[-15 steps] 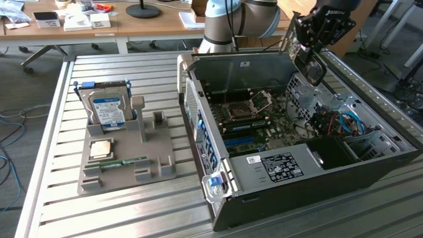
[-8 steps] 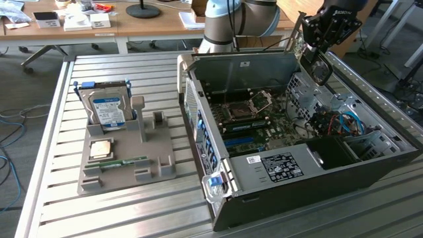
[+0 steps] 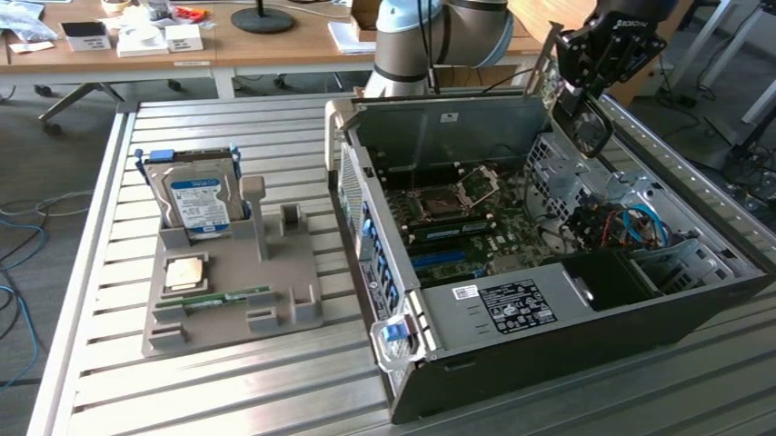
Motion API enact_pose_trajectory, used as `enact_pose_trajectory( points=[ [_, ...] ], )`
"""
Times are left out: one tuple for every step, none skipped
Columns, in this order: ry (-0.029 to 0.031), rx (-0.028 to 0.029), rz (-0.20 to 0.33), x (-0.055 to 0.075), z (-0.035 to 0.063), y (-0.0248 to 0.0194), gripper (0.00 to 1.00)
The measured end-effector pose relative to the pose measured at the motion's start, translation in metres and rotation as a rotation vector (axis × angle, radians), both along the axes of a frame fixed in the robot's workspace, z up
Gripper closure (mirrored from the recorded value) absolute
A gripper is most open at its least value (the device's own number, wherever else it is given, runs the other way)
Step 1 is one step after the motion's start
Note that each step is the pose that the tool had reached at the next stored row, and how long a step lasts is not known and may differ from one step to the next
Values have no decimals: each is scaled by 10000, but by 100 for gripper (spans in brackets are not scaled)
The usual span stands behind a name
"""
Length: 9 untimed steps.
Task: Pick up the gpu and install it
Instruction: 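Pick up the gpu and move the gpu toward the slot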
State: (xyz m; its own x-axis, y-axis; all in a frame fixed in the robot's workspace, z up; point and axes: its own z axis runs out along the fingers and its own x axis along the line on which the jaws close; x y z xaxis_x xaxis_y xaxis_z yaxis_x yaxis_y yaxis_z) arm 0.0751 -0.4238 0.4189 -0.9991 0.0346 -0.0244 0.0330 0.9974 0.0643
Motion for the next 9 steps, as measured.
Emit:
enact_pose_trajectory(
  points=[
    [0,-1,0,1,0,-9,73],
    [0,1,0,2,0,-20,73],
    [0,0,1,2,0,-32,73],
    [0,0,0,2,0,-44,73],
    [0,1,0,3,0,-55,73],
    [0,0,0,3,0,-66,73],
    [0,0,0,3,0,-77,73],
    [0,0,0,3,0,-87,73],
    [0,0,0,3,0,-98,73]
  ],
)
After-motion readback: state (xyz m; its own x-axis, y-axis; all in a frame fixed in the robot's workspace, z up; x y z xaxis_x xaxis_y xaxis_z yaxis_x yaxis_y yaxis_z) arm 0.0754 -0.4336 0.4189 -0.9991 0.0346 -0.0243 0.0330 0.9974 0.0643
